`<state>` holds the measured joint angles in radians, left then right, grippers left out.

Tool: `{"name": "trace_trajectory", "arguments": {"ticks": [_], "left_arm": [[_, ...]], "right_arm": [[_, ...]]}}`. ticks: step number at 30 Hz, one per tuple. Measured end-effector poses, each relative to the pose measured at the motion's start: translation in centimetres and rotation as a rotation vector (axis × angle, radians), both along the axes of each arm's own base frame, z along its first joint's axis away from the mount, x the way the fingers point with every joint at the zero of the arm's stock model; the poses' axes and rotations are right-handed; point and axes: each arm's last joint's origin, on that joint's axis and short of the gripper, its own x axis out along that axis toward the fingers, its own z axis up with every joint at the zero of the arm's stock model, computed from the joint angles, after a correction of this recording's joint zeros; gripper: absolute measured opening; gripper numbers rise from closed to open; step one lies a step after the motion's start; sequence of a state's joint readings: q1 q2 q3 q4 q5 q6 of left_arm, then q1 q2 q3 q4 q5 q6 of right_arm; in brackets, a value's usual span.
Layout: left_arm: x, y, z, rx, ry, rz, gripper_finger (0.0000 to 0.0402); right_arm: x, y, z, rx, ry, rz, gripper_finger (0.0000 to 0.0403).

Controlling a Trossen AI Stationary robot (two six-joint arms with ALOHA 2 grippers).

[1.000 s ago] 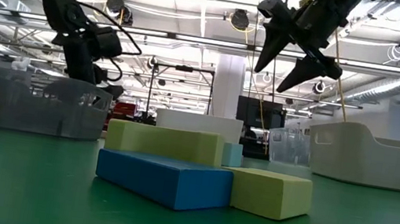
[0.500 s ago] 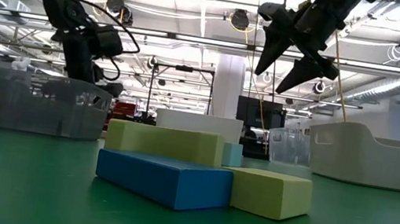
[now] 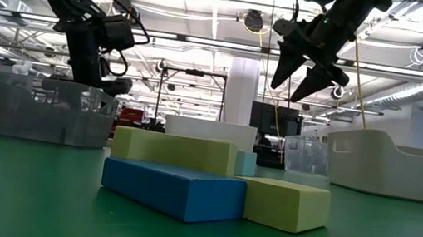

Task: Sort & place blocks by color
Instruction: Put the top light blue block into the black bin

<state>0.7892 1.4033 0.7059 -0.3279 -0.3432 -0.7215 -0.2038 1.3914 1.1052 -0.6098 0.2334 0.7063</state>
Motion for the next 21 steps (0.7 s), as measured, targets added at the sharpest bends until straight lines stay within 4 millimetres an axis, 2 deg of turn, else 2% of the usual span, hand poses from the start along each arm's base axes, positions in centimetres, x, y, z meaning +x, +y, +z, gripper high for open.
{"name": "trace_trajectory", "arguments": {"ticks": [3,12,21], "left_arm": [[-0.2,0.0,0.0,0.033,0.068,0.003,0.0257],[-0.3,-0.2,-1.1,-0.034,0.086,0.072,0.0257],[-0.1,1.2,-2.7,-0.027,0.085,0.108,0.0257]], "right_arm": [[-0.2,-0.8,0.0,-0.036,0.026,0.031,0.0277],[-0.7,-2.4,0.0,-0.107,0.082,0.096,0.0277],[-0.9,-3.0,0.0,-0.130,0.103,0.119,0.0277]]}}
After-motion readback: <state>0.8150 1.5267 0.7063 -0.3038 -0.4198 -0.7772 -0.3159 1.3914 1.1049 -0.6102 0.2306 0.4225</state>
